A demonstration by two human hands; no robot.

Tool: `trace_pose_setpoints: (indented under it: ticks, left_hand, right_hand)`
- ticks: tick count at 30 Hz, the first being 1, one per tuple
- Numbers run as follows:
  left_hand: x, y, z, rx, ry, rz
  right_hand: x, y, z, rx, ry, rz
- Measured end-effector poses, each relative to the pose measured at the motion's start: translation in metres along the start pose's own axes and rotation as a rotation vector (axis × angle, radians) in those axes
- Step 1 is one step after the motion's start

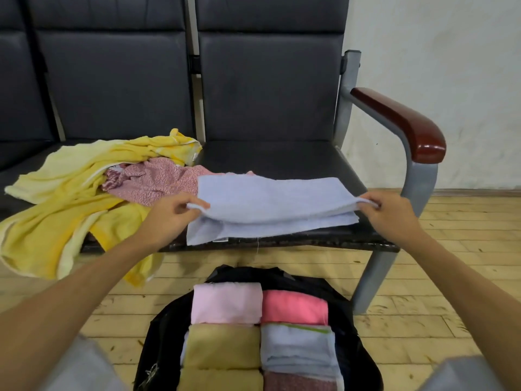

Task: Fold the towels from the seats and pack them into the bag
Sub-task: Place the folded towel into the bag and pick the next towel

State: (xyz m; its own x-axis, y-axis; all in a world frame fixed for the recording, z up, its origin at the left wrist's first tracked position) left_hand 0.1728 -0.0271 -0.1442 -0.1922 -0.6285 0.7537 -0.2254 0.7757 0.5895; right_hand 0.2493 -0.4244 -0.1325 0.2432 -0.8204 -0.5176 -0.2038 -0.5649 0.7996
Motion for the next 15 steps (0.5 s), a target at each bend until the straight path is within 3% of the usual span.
trace_pose_setpoints:
  ticks: [4, 9, 15]
  left_hand:
    - [-0.008, -0.018, 0.008, -0.199, 0.017, -0.113]
    - [-0.013, -0.003, -0.010, 0.077, 0.000, -0.324]
    - [-0.055, -0.015, -0.028, 0.052, 0.252, -0.392]
  right_hand:
    - [0.002, -0.019, 0.008, -0.180, -0.059, -0.048]
    - [0.002, -0.025, -0.007, -0.089, -0.133, -0.022]
    - [0.021, -0.038, -0.019, -0.063, -0.441, -0.164]
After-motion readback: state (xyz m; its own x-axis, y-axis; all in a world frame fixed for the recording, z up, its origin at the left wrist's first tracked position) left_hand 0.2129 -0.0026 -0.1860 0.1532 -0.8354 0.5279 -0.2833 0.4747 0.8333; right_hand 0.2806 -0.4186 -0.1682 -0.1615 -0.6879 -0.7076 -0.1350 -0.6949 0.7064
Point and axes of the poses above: each hand's wrist, its own z-axis away from the middle knuckle, its own y-axis out of the back of the hand, x = y × z, the point moved 9 cm from there along -z, towards the middle knuckle, and after that the axes turned 2 degrees about -y, right-handed, at the moved point
